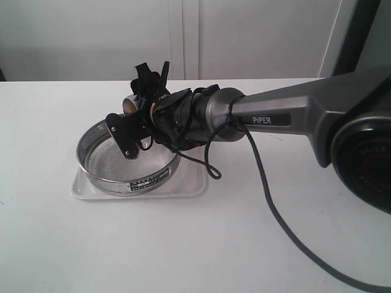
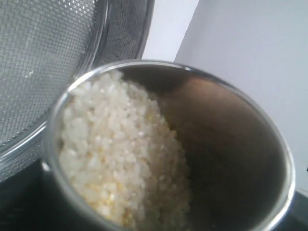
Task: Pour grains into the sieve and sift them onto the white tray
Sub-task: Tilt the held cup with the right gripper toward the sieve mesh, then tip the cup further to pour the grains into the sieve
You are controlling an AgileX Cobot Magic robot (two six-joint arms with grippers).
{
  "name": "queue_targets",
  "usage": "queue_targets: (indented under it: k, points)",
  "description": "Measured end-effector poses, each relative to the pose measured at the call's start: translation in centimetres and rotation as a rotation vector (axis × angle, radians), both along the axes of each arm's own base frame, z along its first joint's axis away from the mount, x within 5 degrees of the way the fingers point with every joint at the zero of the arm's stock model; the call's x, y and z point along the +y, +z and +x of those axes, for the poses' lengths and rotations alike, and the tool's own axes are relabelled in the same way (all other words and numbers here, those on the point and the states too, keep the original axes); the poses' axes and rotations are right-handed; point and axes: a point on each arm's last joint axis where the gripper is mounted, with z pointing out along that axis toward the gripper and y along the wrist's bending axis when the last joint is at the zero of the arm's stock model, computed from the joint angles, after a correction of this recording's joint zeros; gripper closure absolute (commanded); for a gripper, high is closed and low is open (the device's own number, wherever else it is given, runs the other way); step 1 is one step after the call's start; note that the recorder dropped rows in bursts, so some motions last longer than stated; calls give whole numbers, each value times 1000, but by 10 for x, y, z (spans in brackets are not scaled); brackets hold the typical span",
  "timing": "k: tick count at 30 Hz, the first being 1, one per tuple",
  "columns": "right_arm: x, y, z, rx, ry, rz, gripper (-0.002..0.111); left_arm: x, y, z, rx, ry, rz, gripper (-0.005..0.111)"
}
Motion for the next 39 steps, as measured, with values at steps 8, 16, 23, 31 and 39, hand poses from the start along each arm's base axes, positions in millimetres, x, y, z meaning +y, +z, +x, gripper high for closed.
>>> queue_targets:
  k: [8,16,23,31,39]
  points:
    - [0,0,0,-20,27,-47,108,0,0,0,0,0,0,107]
    - [0,0,0,-28,37,-65,108,0,0,0,0,0,0,107]
    - [0,0,0,-45,58,-104,108,0,0,0,0,0,0,107]
    - [0,0,0,-54,69,-125,108,0,0,0,0,0,0,107]
    - [0,6,3,-82,48,-127,108,0,0,0,0,0,0,107]
